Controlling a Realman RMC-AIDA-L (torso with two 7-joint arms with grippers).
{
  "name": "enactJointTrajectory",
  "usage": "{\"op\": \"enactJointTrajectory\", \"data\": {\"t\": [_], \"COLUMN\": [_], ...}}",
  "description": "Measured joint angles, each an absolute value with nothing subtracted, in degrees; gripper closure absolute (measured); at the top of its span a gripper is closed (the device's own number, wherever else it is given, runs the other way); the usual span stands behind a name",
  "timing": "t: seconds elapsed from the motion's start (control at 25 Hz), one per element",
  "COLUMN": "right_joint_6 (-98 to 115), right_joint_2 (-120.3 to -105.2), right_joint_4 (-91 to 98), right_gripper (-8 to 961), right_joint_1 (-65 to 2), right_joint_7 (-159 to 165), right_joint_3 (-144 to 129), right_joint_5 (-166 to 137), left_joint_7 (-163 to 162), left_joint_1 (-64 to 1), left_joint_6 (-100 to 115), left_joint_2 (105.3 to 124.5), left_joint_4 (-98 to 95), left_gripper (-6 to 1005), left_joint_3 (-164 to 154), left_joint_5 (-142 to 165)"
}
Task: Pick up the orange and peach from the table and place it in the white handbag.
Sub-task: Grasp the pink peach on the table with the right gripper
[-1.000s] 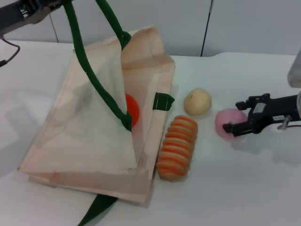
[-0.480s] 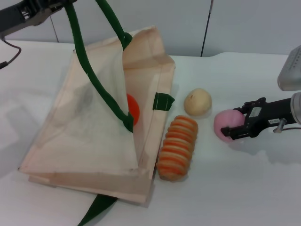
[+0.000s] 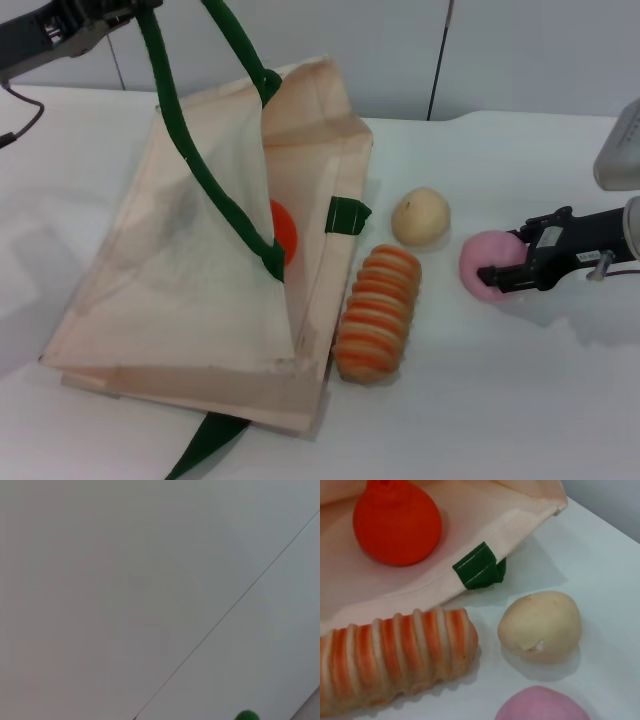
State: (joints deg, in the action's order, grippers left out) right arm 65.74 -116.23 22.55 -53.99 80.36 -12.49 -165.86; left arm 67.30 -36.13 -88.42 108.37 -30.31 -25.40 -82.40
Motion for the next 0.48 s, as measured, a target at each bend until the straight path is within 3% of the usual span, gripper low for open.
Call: {"op": "enactJointTrajectory", "data": {"t": [0.48], "right_joint_6": [77.91], "right_joint_2": [-116.34], "right_joint_4": [32.30], "right_gripper": [334], "right_joint_1": [-51.17], "right_joint_7": [77.73], "right_joint_3": [-10.87], "right_joint_5": [-155.64], "left_joint_7": [67.32], "left_joint_1": [-35.78], "left_joint_6": [-88.42], "left_joint_2": [108.28], "left_joint_4": [-30.29], "left_gripper": [878], "left_joint_3": [-25.40], "left_joint_5": [-82.57]}}
